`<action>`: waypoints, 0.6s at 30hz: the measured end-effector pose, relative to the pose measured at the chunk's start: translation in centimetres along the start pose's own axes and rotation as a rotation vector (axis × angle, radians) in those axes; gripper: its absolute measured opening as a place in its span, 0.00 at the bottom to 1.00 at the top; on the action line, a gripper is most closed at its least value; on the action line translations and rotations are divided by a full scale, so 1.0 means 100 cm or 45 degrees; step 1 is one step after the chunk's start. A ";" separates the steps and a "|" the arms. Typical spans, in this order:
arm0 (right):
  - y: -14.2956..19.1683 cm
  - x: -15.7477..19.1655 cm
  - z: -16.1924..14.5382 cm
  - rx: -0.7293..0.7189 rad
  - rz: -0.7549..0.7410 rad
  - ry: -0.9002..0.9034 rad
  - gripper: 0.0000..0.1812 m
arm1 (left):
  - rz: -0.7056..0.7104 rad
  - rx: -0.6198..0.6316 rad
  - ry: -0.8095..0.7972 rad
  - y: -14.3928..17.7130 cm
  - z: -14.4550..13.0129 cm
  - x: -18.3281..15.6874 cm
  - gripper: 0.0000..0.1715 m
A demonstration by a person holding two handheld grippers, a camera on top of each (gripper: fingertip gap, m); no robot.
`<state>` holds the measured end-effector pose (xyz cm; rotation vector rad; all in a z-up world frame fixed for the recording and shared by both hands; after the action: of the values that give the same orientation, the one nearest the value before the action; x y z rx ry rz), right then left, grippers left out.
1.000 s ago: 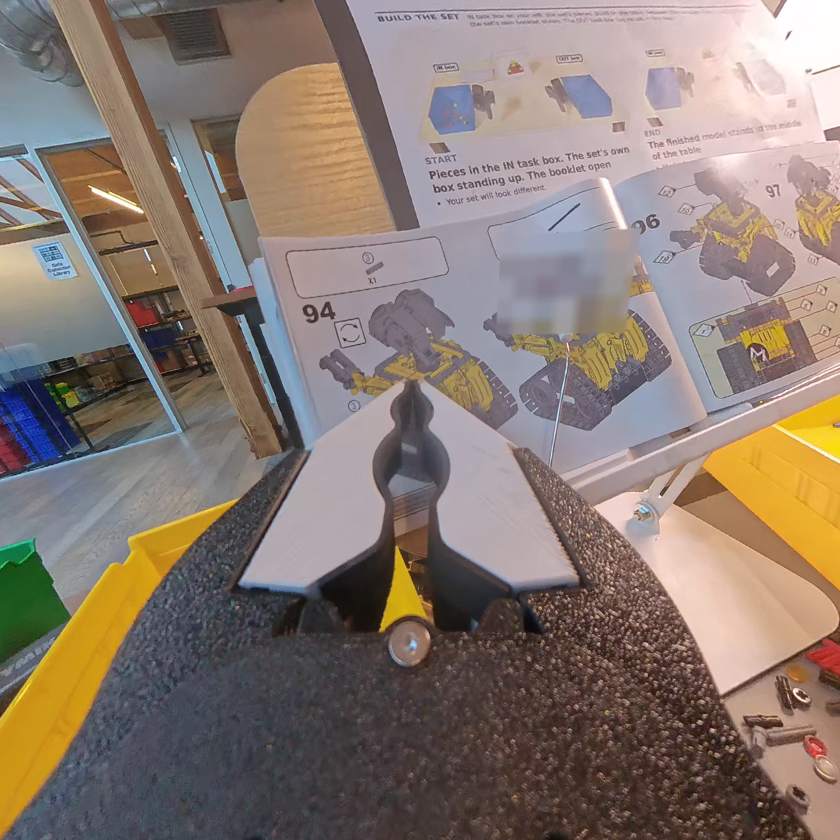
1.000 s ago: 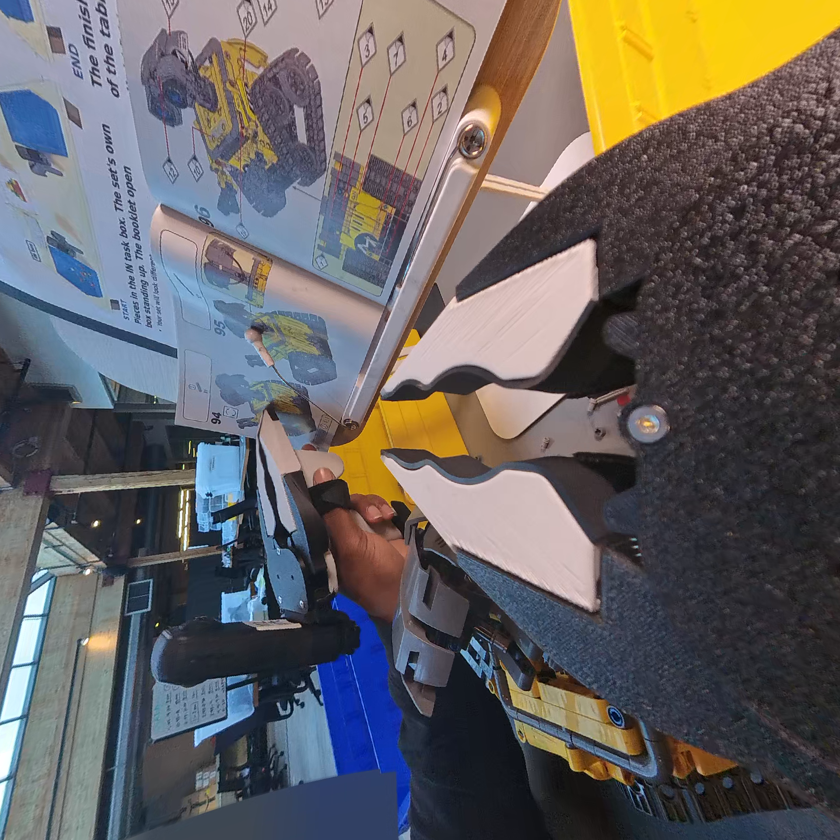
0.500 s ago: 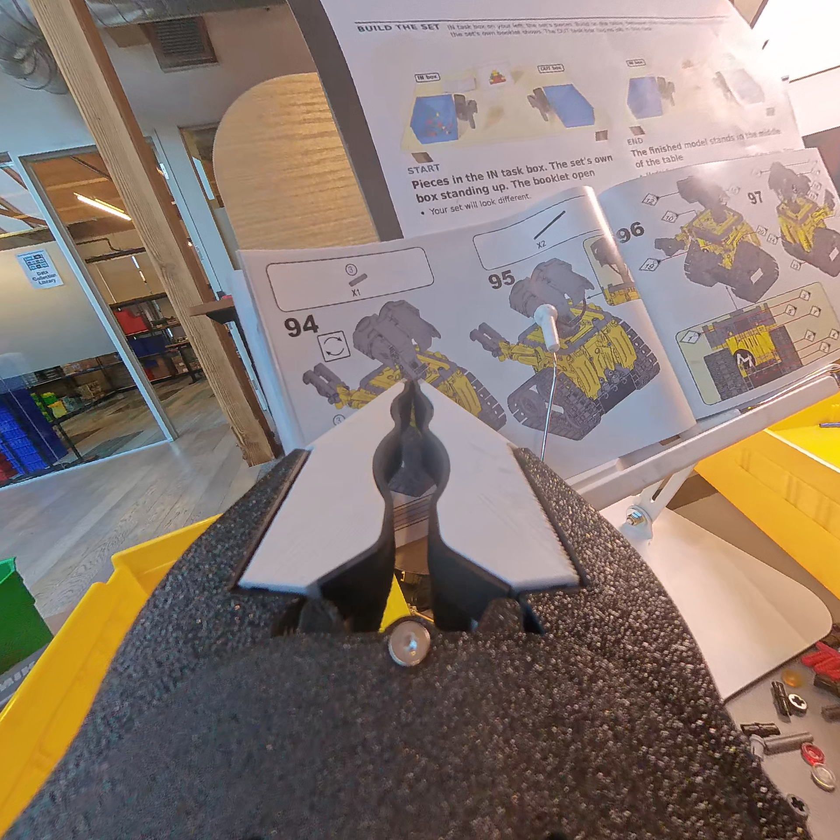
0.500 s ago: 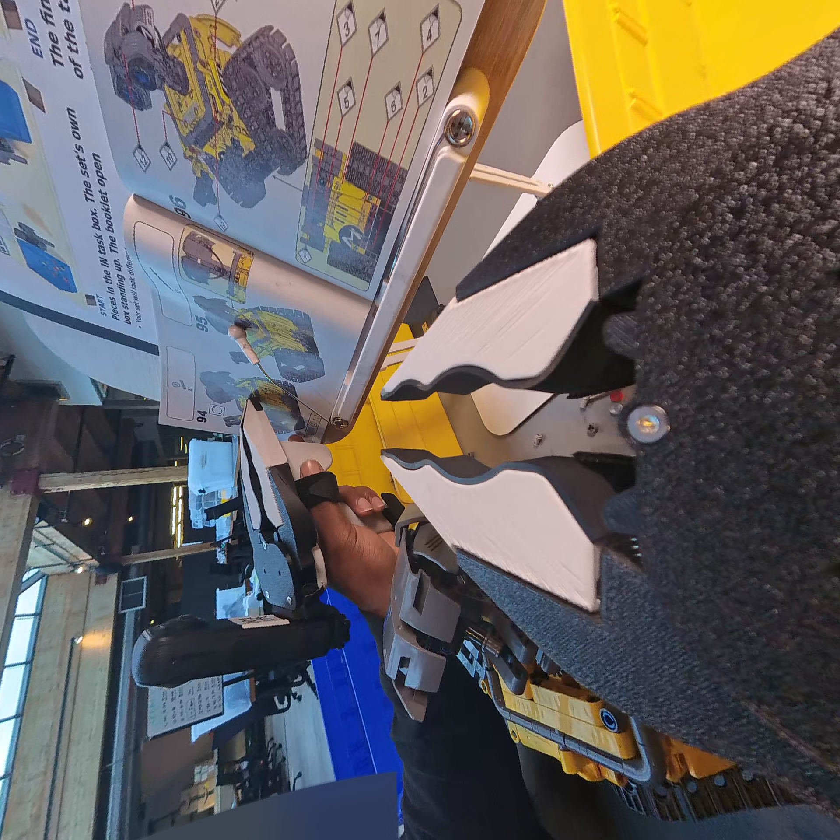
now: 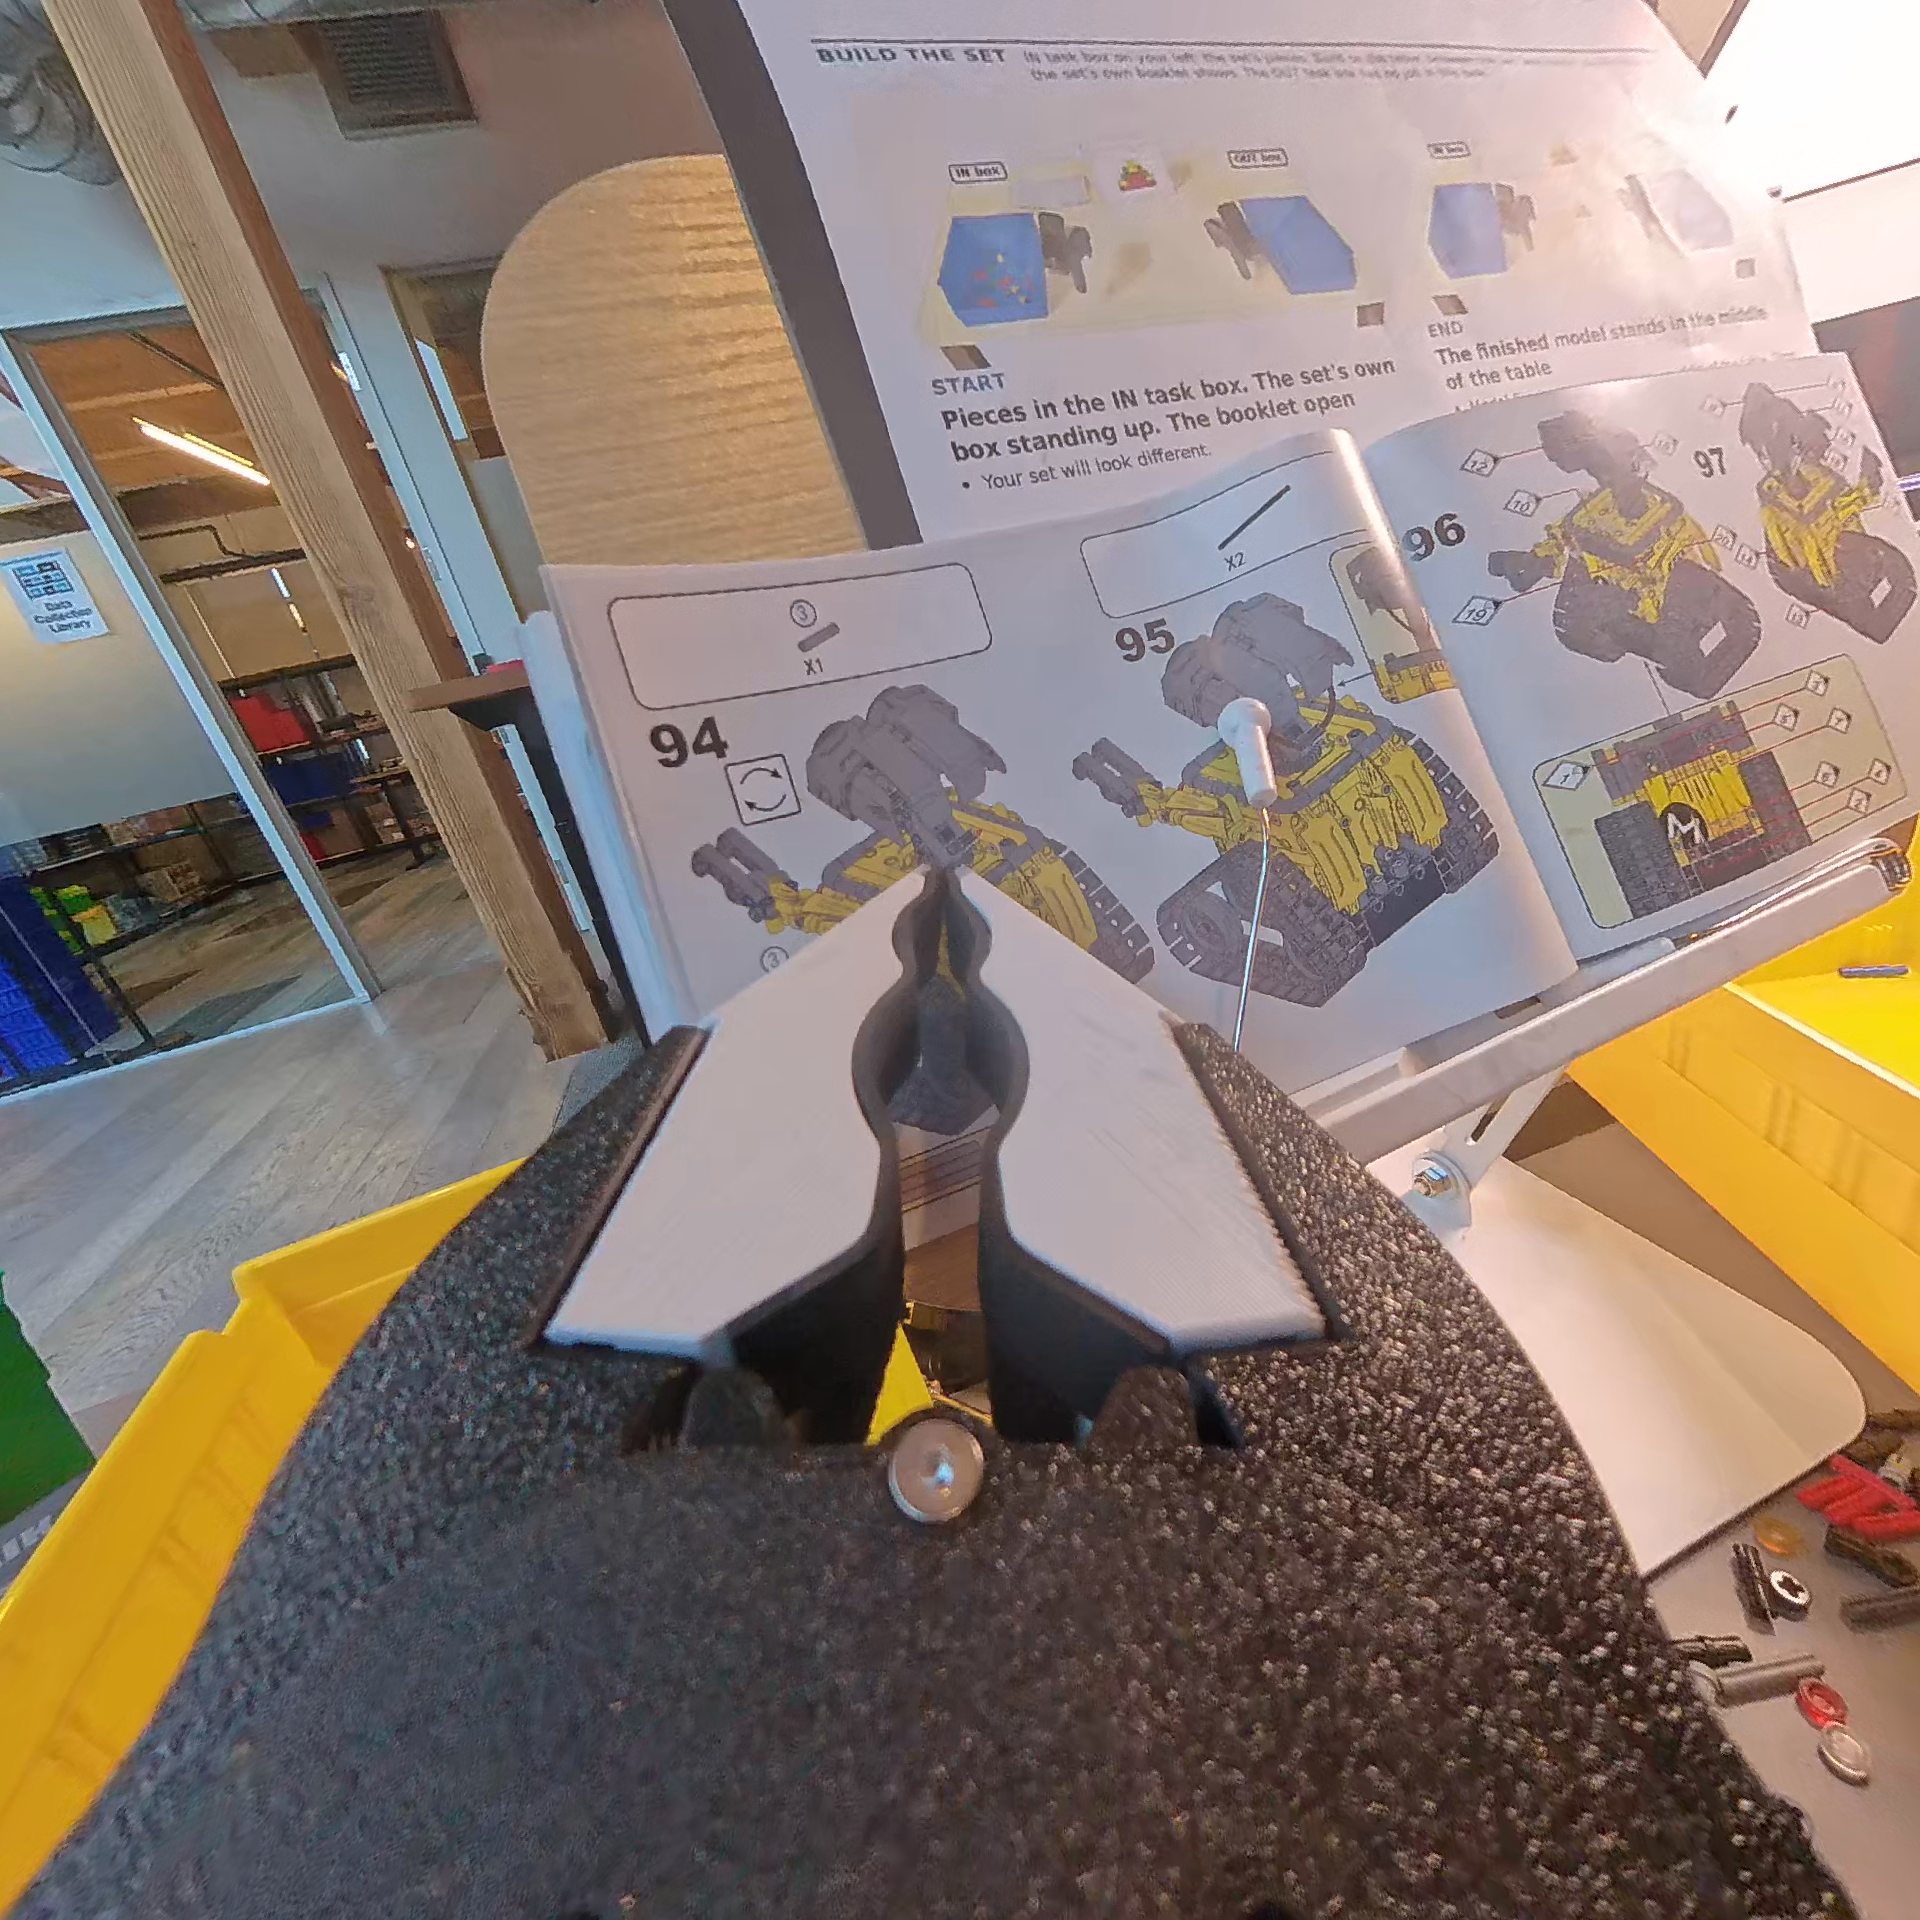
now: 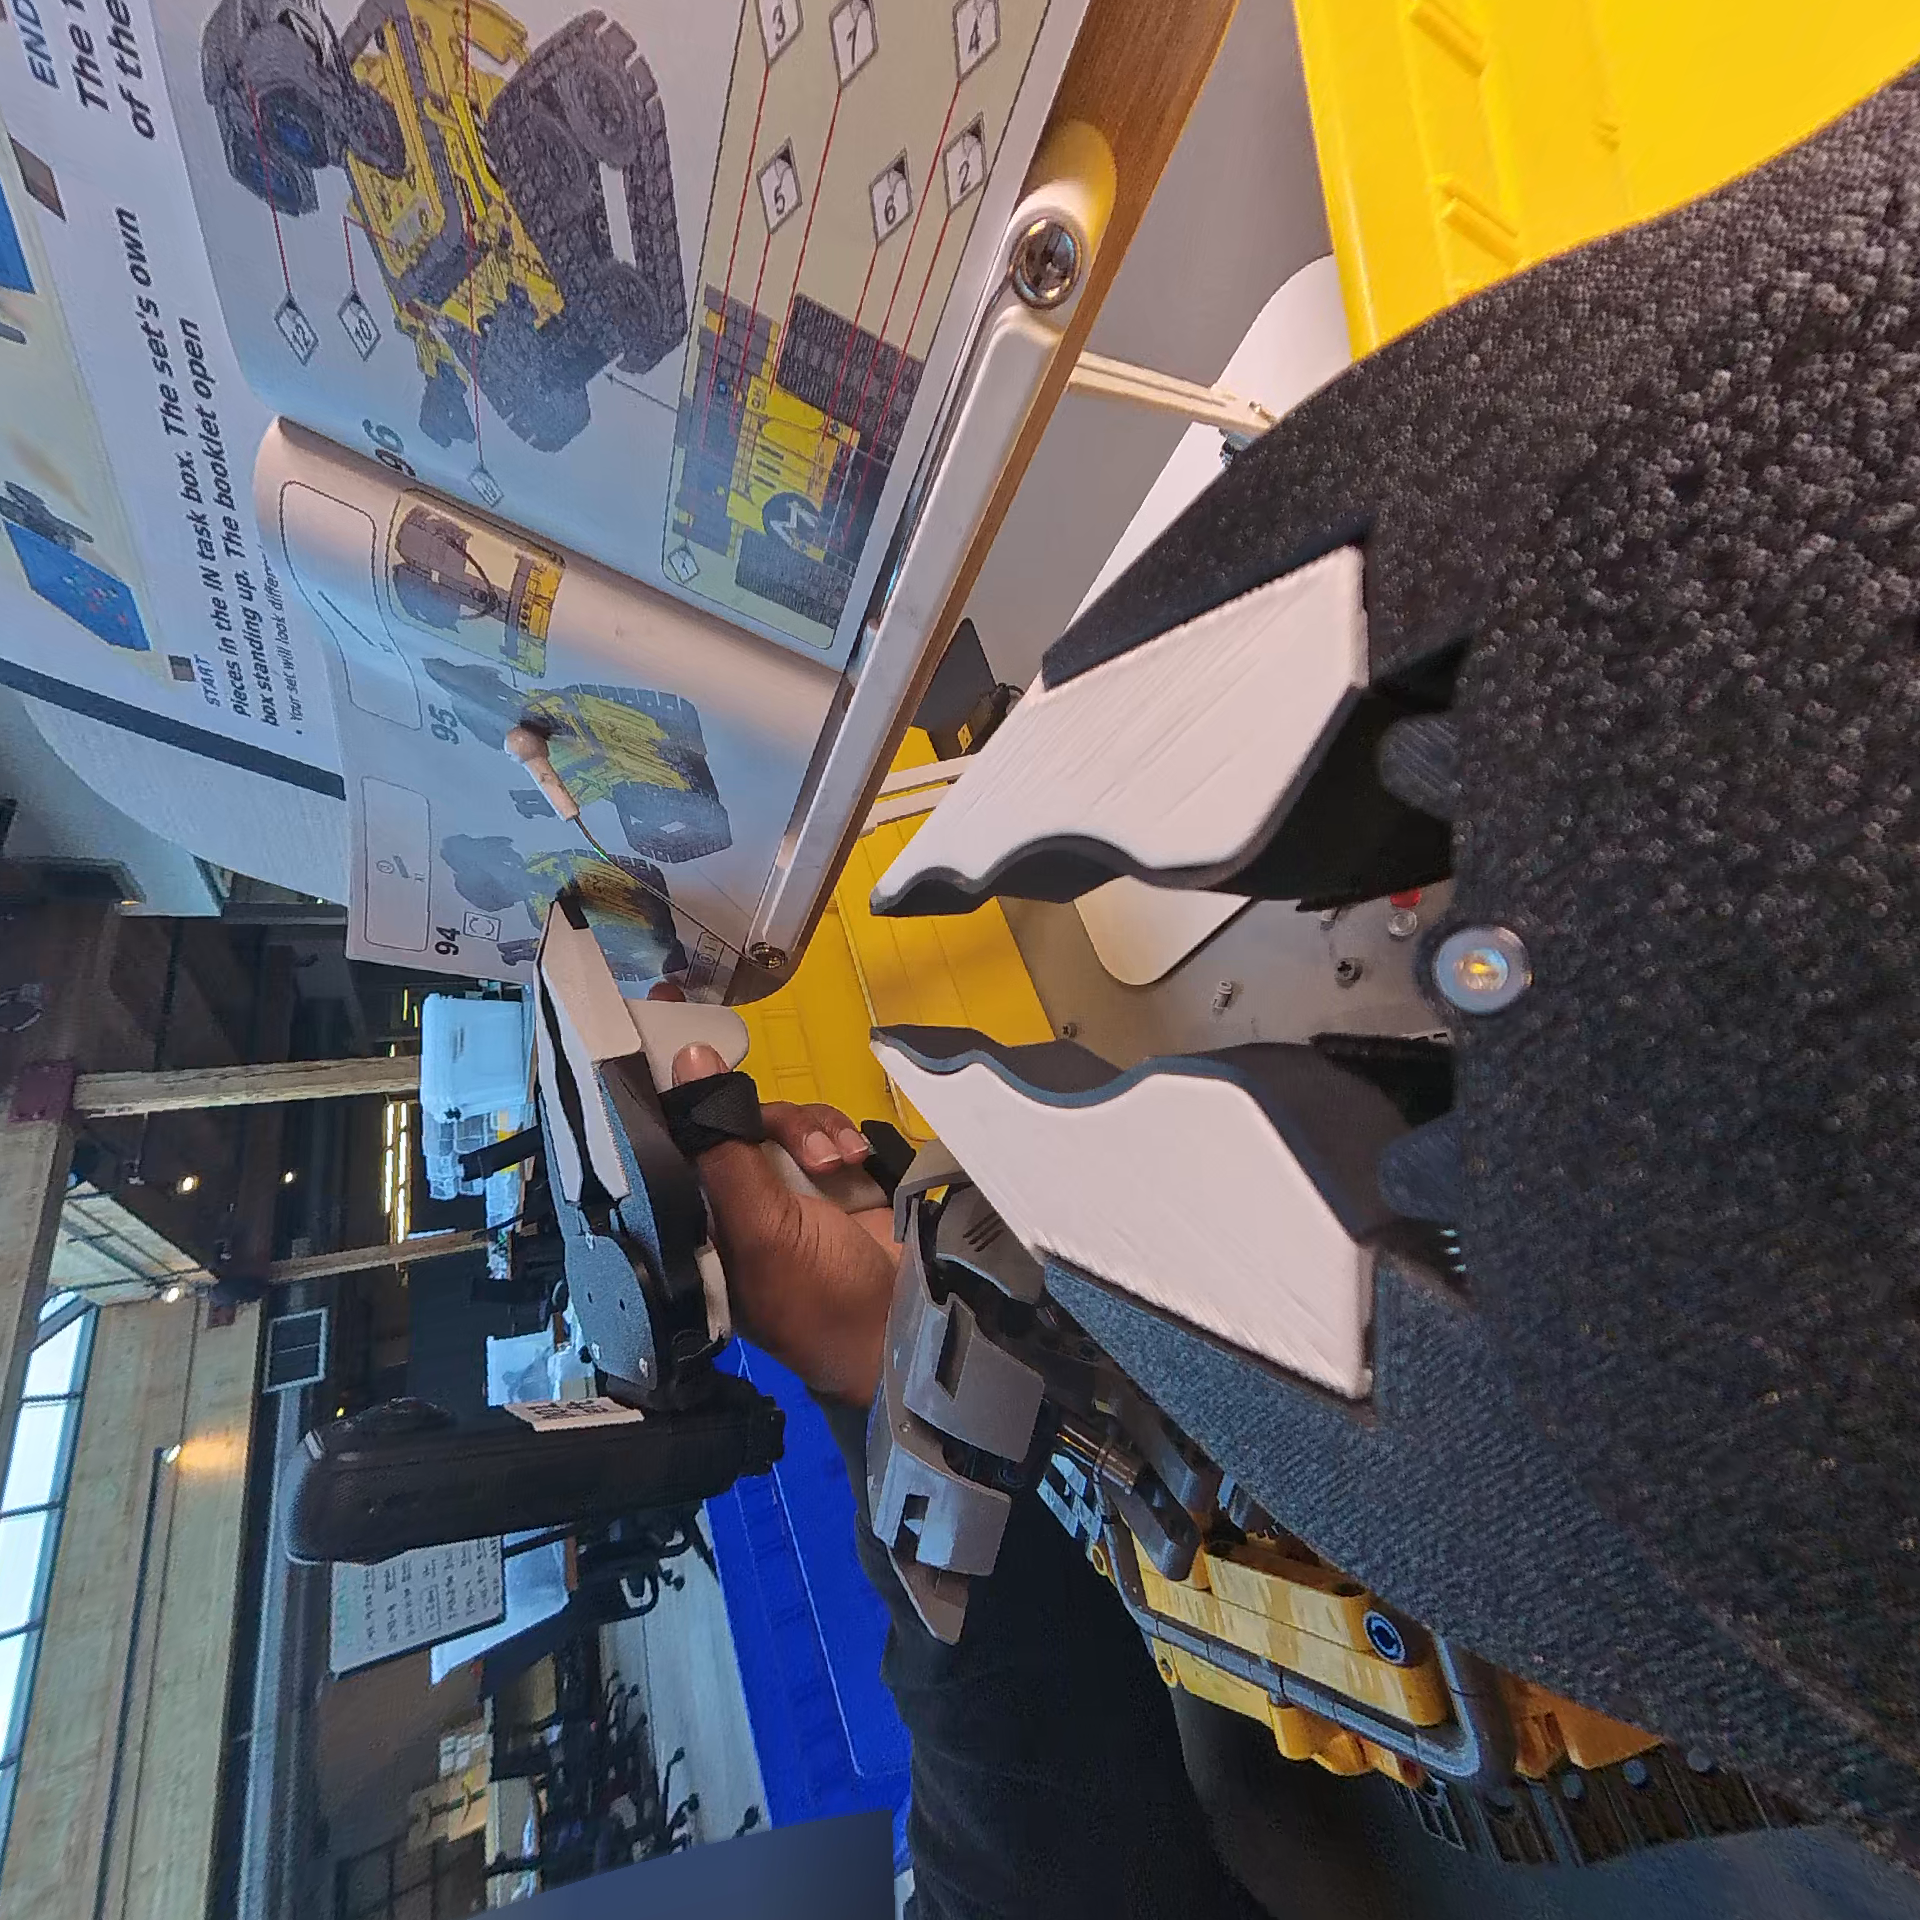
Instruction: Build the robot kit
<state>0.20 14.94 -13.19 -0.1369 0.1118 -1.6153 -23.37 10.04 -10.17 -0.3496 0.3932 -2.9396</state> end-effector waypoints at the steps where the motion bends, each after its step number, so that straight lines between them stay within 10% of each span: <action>1: 0.000 0.000 0.000 0.000 0.000 0.000 0.11 | -0.003 0.001 0.002 0.000 0.000 0.000 0.00; 11: 0.002 0.000 0.008 -0.027 0.012 -0.021 0.11 | -0.155 -0.007 0.038 0.004 0.011 0.003 0.03; 18: 0.011 -0.001 0.028 -0.087 0.009 -0.011 0.11 | -1.013 -0.072 0.277 0.029 0.041 -0.016 0.15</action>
<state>1.70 15.05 -10.55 -0.1962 0.1604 -1.6044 -20.45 6.57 -7.46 -0.2249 0.4437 -3.7723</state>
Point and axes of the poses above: each gripper's, where its closed fingertips meet, y back along the fingers, z out of its top, x = y × z across the jaws, the point moved 9 cm from there along y, back along the fingers, and after that the axes turned 6 degrees about -x, right-handed, at the moved point
